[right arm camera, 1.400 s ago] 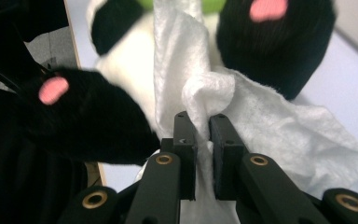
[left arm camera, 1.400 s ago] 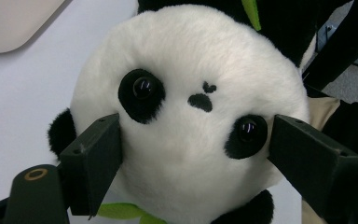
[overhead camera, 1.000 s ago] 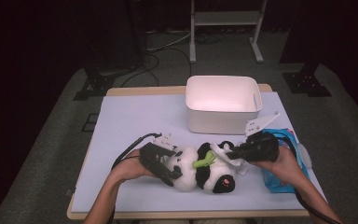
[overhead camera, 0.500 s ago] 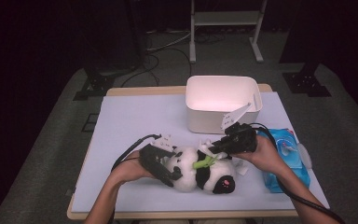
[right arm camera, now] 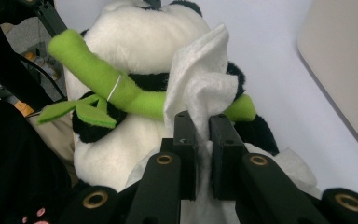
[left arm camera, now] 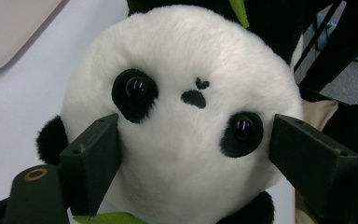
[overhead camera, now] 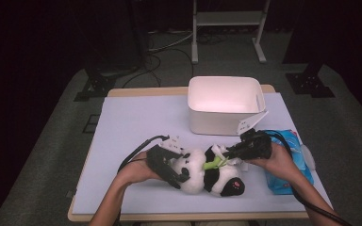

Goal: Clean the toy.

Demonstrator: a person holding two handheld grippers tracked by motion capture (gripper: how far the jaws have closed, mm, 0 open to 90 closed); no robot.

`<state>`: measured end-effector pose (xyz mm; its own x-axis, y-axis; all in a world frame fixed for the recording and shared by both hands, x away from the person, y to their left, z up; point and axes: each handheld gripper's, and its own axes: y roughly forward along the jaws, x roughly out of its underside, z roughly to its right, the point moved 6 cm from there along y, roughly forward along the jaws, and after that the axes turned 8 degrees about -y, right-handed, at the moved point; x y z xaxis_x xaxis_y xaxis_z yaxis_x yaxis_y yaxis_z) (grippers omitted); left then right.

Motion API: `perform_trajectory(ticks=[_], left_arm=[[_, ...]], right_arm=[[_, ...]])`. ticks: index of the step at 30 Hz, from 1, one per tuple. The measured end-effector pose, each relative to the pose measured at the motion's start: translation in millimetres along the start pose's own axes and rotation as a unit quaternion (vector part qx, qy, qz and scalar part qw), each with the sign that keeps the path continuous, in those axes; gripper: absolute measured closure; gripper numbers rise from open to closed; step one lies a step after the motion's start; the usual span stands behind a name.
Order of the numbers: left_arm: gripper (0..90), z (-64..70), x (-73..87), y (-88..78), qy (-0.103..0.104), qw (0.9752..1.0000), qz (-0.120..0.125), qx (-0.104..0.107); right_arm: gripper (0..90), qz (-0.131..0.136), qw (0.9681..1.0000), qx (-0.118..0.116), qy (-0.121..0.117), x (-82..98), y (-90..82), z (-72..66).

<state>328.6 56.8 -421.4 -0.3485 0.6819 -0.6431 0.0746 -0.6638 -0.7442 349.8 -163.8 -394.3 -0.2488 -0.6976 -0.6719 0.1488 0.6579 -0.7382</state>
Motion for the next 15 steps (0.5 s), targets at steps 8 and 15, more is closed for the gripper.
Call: perform_trajectory(ticks=[8,15], left_arm=[[17.5,0.1,0.2,1.4,-0.003,1.0,-0.007,-0.003],[17.6,-0.6,1.3,1.4,-0.004,0.9999,-0.011,-0.006]], right_arm=[[81.9,0.014,0.9999,-0.004,0.005,16.6,-7.4,-9.7],[81.8,0.024,0.9994,-0.014,0.02,33.8,-12.7,-19.9]])
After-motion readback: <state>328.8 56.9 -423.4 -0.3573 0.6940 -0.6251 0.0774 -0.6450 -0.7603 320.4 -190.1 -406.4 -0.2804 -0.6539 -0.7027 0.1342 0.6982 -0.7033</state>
